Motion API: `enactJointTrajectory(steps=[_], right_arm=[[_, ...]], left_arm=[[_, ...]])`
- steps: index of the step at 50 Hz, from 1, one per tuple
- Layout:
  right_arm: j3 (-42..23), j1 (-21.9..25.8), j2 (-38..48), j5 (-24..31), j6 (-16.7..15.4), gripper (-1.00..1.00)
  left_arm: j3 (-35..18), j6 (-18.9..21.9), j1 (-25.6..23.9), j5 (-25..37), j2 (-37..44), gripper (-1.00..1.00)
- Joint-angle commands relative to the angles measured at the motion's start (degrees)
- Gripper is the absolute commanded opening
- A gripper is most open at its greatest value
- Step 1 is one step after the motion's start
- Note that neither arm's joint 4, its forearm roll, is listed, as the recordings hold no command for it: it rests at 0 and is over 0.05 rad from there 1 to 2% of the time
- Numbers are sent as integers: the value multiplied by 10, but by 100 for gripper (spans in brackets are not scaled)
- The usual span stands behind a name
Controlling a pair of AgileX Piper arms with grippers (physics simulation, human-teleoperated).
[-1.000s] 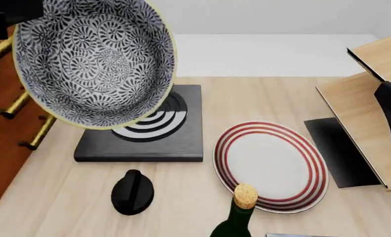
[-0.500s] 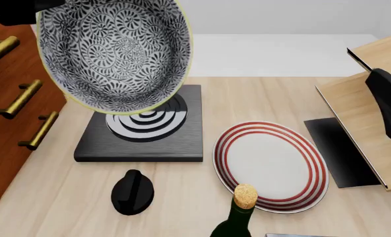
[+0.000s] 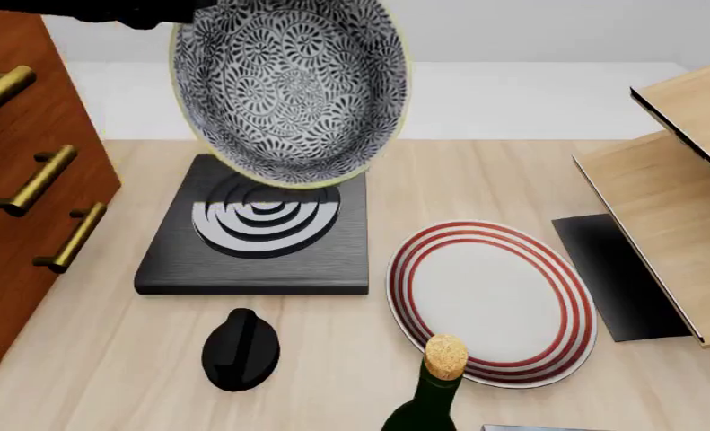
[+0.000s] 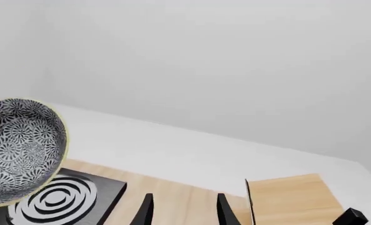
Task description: Pick up the akita bowl and put it on the plate.
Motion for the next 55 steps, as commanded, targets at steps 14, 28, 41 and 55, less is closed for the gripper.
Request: enactJointTrajectory(steps=[14, 28, 41, 55], right_arm=[[23, -60, -76, 28, 30, 100], [22, -67, -68, 16, 33, 100], [22, -71, -60, 6, 37, 100], [22, -69, -56, 2, 37, 100]], left_arm=[[-63, -47, -47, 19, 129, -100], [-108, -96, -83, 14, 195, -100], [-104, -165, -121, -16, 240, -100], [-87, -215, -144, -53, 263, -100]])
